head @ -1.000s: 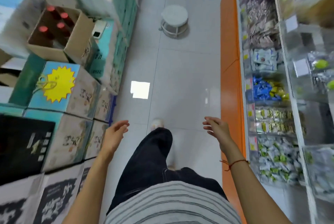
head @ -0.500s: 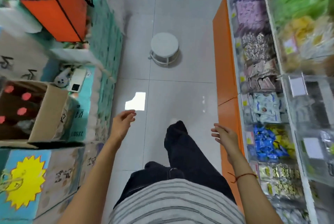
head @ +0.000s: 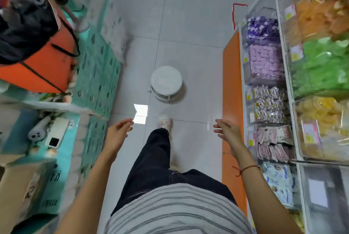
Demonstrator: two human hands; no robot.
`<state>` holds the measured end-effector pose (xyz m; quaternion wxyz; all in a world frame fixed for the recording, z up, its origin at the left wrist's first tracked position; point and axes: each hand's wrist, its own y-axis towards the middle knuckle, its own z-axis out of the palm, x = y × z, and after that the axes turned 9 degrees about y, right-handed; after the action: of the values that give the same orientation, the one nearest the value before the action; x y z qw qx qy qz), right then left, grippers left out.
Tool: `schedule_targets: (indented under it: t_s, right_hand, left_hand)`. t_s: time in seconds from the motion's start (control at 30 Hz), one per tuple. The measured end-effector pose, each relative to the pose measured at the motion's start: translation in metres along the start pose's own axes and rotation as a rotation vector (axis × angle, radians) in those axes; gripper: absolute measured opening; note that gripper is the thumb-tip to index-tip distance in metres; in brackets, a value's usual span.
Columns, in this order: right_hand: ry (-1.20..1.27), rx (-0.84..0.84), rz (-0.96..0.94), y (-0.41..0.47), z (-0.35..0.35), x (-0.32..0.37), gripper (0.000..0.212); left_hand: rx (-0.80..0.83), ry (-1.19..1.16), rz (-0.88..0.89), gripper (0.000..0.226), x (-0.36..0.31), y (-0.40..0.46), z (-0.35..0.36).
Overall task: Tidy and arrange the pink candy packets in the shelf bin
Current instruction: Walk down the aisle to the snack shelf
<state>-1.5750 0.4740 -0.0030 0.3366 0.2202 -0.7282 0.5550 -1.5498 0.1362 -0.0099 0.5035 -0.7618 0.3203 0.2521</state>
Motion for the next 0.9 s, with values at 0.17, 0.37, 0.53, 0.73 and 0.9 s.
schedule_targets:
  t_s: [0.17,0.37,0.53,0.73,0.9]
  right_hand:
    - [0.058,-0.05,0.011,0.065,0.018,0.056,0.021]
    - [0.22,-0.287,0.002,0.112,0.005,0.109,0.018]
    - [0.284,-0.423,-0.006,0.144,-0.03,0.143,0.011]
    - [0.19,-0.417,-0.017,0.199,-0.078,0.175,0.009]
    - [-0.021,-0.43,0.019,0.263,-0.107,0.192,0.016]
  left_hand:
    - [0.041,0.024,0.017,0.019,-0.09,0.086,0.019]
    - [0.215,0.148,0.119,0.017,-0.219,0.168,0.073]
    - [0.352,0.229,0.211,0.015,-0.308,0.22,0.145]
    - [0.524,0.385,0.377,0.019,-0.387,0.256,0.244]
    - [0.674,0.754,0.575,0.022,-0.447,0.285,0.334]
